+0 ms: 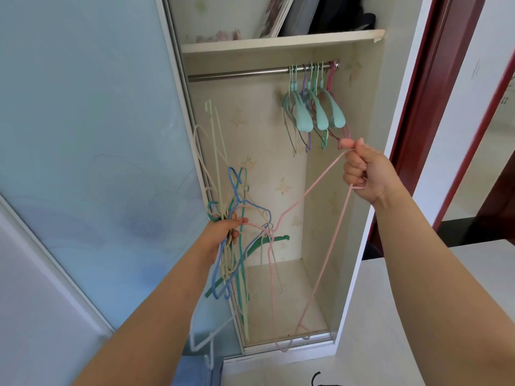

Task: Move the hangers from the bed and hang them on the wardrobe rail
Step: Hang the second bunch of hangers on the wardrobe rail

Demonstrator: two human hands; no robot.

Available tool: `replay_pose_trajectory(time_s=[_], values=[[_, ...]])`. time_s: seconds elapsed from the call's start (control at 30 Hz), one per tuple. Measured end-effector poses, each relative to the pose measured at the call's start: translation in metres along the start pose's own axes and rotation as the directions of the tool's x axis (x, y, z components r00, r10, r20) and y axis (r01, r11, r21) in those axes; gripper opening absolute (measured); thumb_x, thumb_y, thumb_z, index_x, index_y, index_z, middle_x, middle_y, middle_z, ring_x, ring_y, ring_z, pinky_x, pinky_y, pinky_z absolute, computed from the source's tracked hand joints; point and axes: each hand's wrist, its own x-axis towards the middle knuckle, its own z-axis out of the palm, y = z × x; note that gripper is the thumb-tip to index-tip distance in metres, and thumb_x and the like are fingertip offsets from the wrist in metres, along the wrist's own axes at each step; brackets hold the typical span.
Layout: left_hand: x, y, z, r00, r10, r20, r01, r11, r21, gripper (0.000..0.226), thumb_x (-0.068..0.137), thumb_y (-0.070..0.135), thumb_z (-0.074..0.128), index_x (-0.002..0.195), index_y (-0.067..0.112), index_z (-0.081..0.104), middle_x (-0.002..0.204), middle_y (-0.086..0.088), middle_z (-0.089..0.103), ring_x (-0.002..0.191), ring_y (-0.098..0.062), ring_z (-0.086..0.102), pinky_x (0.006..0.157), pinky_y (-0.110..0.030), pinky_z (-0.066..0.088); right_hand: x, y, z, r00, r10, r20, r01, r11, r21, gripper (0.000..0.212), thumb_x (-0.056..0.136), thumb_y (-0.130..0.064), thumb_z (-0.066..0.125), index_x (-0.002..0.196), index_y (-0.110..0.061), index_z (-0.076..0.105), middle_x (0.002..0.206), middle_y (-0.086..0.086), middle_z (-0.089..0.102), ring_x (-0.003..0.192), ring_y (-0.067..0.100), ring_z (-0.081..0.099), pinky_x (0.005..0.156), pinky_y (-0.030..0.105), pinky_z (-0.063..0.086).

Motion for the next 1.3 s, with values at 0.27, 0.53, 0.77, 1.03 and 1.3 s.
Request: replay_pose_trajectory(time_s=[0.27, 0.53, 0.77, 1.03, 1.3], values=[[0.018, 0.012, 0.019, 0.989, 0.047, -0.138, -0.067, 0.988, -0.142, 0.024, 0.095, 0.000, 0.047, 0.075, 0.013, 0.051, 0.059, -0.002, 0.036, 0.038, -0.007, 0.039, 0.043, -0.026, 0.039, 0.018, 0.041, -0.029, 0.734, 0.041, -0.678, -0.088, 0.995, -0.035, 0.030, 0.096, -0.039, 0.052, 0.085, -0.011, 0.052, 0.067, 0.004, 0.051, 0.044, 0.013, 0.045, 0.041, 0.020, 0.041], [0.028, 0.019, 0.064, 0.975, 0.060, -0.213, -0.100, 0.978, -0.183, 0.019, 0.097, 0.002, 0.045, 0.079, 0.008, 0.046, 0.062, -0.007, 0.036, 0.033, -0.006, 0.036, 0.039, -0.019, 0.034, -0.035, 0.141, -0.012, 0.721, 0.439, -0.536, -0.690, 0.533, -0.491, 0.106, 0.067, -0.073, 0.065, 0.145, -0.012, 0.027, 0.139, 0.006, 0.041, 0.082, 0.023, 0.061, 0.068, 0.042, 0.058], [0.044, 0.004, 0.077, 0.965, 0.086, -0.246, -0.139, 0.969, -0.206, 0.024, 0.092, -0.001, 0.051, 0.072, 0.012, 0.049, 0.059, -0.001, 0.037, 0.035, -0.004, 0.035, 0.046, -0.024, 0.033, -0.065, 0.149, -0.011, 0.545, 0.763, -0.347, -0.747, 0.254, -0.614, 0.113, 0.060, -0.068, 0.071, 0.146, -0.011, 0.025, 0.156, 0.006, 0.021, 0.085, 0.025, 0.063, 0.070, 0.053, 0.057], [0.064, -0.002, 0.088, 0.964, 0.085, -0.251, -0.142, 0.966, -0.216, 0.038, 0.088, -0.002, 0.053, 0.062, 0.019, 0.036, 0.039, 0.013, 0.033, 0.035, -0.005, 0.031, 0.053, -0.027, 0.029, -0.061, 0.137, -0.008, 0.505, 0.782, -0.365, -0.740, 0.174, -0.650, 0.105, 0.069, -0.085, 0.042, 0.147, -0.016, 0.027, 0.156, 0.014, 0.021, 0.109, 0.042, 0.058, 0.063, 0.048, 0.057], [0.068, 0.006, 0.080, 0.990, 0.039, -0.135, -0.052, 0.994, -0.097, 0.011, 0.092, -0.002, 0.051, 0.092, 0.004, 0.059, 0.084, -0.023, 0.062, 0.051, -0.011, 0.034, 0.048, -0.023, 0.036, -0.052, 0.127, -0.037, 0.561, 0.705, -0.433, -0.784, 0.284, -0.553, 0.061, 0.076, -0.045, 0.067, 0.123, -0.013, 0.045, 0.091, 0.014, 0.054, 0.058, 0.018, 0.056, 0.050, 0.023, 0.043]])
